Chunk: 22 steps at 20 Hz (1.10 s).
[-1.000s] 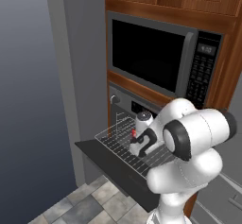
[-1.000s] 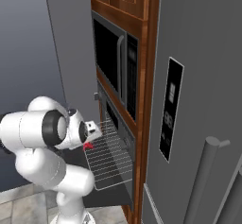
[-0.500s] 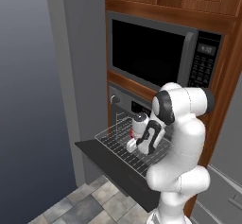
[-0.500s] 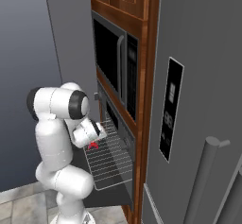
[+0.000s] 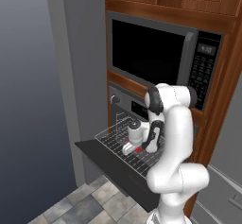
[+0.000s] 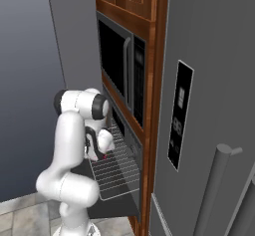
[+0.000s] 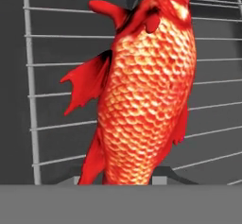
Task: Place the fish on the rack of the oven, and slide the rack back inside. Close the oven door.
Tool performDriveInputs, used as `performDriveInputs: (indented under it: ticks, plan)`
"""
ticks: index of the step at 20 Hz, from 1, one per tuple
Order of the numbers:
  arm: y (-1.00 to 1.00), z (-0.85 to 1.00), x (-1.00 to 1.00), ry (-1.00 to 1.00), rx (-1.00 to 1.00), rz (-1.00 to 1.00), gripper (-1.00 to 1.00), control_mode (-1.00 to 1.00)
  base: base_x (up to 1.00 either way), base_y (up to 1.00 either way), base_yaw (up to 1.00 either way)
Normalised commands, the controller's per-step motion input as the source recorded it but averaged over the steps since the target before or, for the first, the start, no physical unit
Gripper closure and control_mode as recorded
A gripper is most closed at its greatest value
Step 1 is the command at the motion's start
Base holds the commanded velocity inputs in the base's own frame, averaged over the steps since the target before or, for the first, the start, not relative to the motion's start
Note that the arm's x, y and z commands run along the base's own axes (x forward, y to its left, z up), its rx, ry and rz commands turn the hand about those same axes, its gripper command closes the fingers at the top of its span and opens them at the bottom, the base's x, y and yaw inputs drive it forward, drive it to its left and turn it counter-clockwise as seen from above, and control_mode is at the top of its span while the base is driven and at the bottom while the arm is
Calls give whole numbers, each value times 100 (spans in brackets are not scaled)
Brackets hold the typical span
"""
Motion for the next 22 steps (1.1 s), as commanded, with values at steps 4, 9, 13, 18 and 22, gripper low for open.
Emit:
performDriveInputs:
  ticks: [4, 9, 13, 18, 22]
  plan:
    - [11, -58, 63, 0, 0, -4, 100, -100, 0, 0, 0]
    - [10, -59, 63, 0, 0, -3, 100, -100, 0, 0, 0]
    - [6, -58, 64, 0, 0, -2, 100, -100, 0, 0, 0]
    - [11, -58, 56, 0, 0, -2, 100, -100, 0, 0, 0]
    - [77, -45, 1, 0, -5, 0, -100, -100, 0, 0, 0]
